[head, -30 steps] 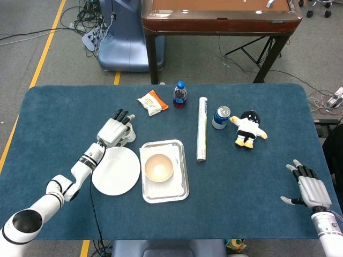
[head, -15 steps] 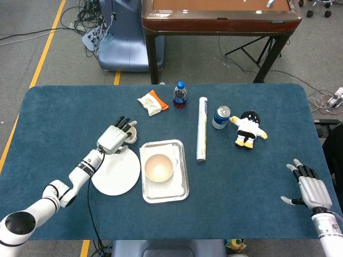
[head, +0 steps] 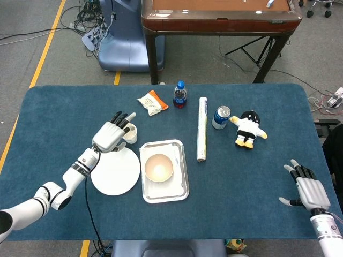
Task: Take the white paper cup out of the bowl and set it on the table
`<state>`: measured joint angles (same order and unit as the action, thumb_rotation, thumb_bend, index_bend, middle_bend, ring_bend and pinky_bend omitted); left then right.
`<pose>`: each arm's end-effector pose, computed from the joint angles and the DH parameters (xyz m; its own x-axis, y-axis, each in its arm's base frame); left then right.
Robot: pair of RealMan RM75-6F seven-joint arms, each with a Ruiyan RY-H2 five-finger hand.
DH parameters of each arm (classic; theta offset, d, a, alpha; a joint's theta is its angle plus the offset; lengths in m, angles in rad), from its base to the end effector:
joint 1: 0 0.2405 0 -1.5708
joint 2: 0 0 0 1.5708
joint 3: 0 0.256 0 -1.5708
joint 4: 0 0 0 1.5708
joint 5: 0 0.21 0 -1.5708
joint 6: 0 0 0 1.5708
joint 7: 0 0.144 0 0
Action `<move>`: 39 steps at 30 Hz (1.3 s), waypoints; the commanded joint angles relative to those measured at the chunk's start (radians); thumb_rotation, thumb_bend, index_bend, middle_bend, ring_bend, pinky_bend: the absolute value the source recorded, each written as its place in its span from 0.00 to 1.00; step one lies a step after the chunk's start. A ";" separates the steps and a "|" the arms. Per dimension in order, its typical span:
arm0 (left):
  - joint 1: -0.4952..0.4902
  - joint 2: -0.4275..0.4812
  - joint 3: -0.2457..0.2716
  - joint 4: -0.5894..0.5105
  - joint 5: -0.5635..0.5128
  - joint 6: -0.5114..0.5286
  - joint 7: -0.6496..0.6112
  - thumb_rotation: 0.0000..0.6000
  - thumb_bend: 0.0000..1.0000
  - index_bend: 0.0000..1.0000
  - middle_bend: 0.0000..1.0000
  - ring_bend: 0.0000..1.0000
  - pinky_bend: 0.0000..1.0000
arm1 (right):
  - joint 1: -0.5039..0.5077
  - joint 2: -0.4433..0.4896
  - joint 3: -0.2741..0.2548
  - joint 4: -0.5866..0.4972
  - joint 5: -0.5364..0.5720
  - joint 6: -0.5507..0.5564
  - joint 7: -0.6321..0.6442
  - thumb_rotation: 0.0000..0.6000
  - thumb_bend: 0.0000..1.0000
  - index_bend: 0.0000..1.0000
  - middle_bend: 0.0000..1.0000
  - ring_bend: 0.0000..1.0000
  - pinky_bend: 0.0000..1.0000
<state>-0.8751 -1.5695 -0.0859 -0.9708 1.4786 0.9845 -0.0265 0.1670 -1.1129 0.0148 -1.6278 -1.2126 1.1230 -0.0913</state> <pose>-0.1683 0.4183 0.0193 0.6323 -0.0028 0.7747 0.6507 -0.5409 -0.5330 -0.3509 -0.1865 0.1223 0.3587 -0.3680 0.8578 -0.8816 0.1683 0.4409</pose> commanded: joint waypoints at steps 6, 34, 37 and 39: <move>0.099 0.252 -0.045 -0.366 -0.072 0.115 0.224 1.00 0.32 0.27 0.01 0.00 0.00 | -0.004 0.004 -0.004 -0.010 -0.017 0.014 -0.002 1.00 0.20 0.00 0.00 0.00 0.00; 0.600 0.397 0.098 -0.579 -0.062 0.525 0.045 1.00 0.32 0.30 0.01 0.00 0.00 | -0.070 -0.012 -0.039 -0.056 -0.166 0.183 -0.077 1.00 0.20 0.00 0.00 0.00 0.00; 0.620 0.375 0.093 -0.547 -0.053 0.545 0.045 1.00 0.32 0.30 0.01 0.00 0.00 | -0.074 -0.013 -0.042 -0.060 -0.177 0.189 -0.080 1.00 0.20 0.00 0.00 0.00 0.00; 0.628 0.360 0.092 -0.525 -0.042 0.550 0.042 1.00 0.32 0.30 0.01 0.00 0.00 | -0.078 -0.013 -0.046 -0.062 -0.189 0.199 -0.083 1.00 0.20 0.00 0.00 0.00 0.00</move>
<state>-0.2543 -1.1990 0.0068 -1.5073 1.4288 1.5282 0.0176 0.0914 -1.1258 -0.0290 -1.6884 -1.3972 1.3178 -0.1722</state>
